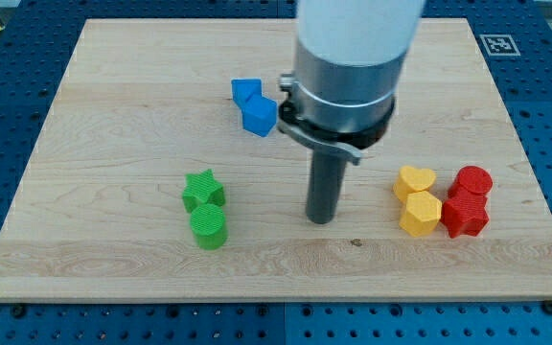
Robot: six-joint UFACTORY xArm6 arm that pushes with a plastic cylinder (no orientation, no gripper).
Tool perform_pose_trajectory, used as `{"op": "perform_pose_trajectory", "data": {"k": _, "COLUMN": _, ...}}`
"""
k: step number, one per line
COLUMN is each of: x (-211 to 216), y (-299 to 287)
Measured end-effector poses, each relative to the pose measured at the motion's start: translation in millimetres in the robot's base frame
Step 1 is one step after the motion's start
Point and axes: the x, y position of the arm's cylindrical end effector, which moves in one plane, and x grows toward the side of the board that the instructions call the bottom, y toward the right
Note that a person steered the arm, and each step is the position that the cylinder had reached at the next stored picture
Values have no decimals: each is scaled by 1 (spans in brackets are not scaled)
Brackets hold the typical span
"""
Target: Separate the green star from green circle
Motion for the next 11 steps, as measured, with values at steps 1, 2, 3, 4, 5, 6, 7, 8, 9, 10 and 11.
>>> {"op": "perform_pose_trajectory", "data": {"k": 1, "x": -5, "y": -28}}
{"op": "perform_pose_trajectory", "data": {"k": 2, "x": -7, "y": -42}}
{"op": "perform_pose_trajectory", "data": {"k": 3, "x": 3, "y": -66}}
{"op": "perform_pose_trajectory", "data": {"k": 4, "x": 3, "y": -97}}
{"op": "perform_pose_trajectory", "data": {"k": 5, "x": 3, "y": -125}}
{"op": "perform_pose_trajectory", "data": {"k": 6, "x": 2, "y": -131}}
{"op": "perform_pose_trajectory", "data": {"k": 7, "x": -15, "y": -131}}
{"op": "perform_pose_trajectory", "data": {"k": 8, "x": -23, "y": -137}}
{"op": "perform_pose_trajectory", "data": {"k": 9, "x": -22, "y": -165}}
{"op": "perform_pose_trajectory", "data": {"k": 10, "x": -31, "y": -174}}
{"op": "perform_pose_trajectory", "data": {"k": 11, "x": -37, "y": -165}}
